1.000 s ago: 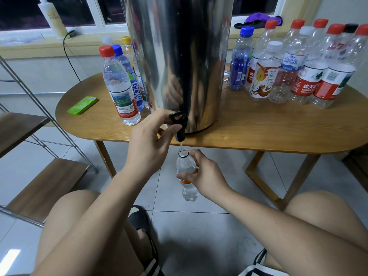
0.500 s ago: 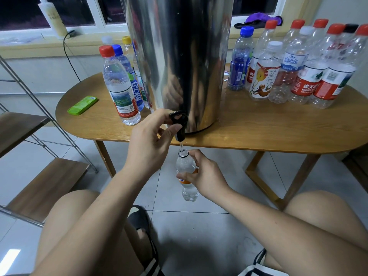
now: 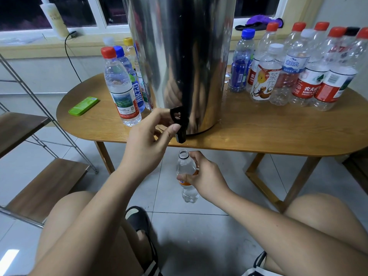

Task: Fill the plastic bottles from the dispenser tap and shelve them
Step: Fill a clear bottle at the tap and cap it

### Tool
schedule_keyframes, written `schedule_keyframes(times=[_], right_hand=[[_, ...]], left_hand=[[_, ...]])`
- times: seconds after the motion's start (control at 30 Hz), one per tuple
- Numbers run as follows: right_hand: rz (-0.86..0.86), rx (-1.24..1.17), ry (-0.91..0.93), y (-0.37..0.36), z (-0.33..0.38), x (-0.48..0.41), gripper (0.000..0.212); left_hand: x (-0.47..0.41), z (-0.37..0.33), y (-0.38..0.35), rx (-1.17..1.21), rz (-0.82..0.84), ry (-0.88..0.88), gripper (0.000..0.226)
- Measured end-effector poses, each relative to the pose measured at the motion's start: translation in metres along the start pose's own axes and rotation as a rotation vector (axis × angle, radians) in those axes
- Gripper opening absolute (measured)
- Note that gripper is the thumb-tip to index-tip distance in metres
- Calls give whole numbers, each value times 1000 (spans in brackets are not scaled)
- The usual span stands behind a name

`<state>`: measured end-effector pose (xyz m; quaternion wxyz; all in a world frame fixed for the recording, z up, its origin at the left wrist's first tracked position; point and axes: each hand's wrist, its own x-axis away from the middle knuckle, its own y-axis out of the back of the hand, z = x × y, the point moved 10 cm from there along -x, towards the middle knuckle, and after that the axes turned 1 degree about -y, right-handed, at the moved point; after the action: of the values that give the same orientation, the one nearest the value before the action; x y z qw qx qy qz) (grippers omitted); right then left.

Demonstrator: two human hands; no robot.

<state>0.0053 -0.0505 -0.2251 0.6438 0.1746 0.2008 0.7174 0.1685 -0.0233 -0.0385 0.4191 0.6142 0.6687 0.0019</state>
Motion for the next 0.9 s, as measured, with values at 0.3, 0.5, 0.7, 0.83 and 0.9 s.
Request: schedule_keyframes(times=[0.3, 0.5, 0.7, 0.83, 0.9], right_hand=[[0, -37, -19, -2, -1, 3, 70], [29, -68, -18, 2, 4, 8, 57], [29, -46, 0, 1, 5, 10, 67], [31, -60, 11, 4, 7, 13, 71], [35, -64, 6, 7, 7, 17, 68]], left_hand=[[-6, 63, 53, -136, -132, 154, 13], [-8, 114, 61, -347, -34, 295, 26], [-8, 132, 39, -420, 92, 329, 40], [-9, 137, 31, -479, 115, 319, 35], [-7, 134, 30, -462, 103, 321, 33]])
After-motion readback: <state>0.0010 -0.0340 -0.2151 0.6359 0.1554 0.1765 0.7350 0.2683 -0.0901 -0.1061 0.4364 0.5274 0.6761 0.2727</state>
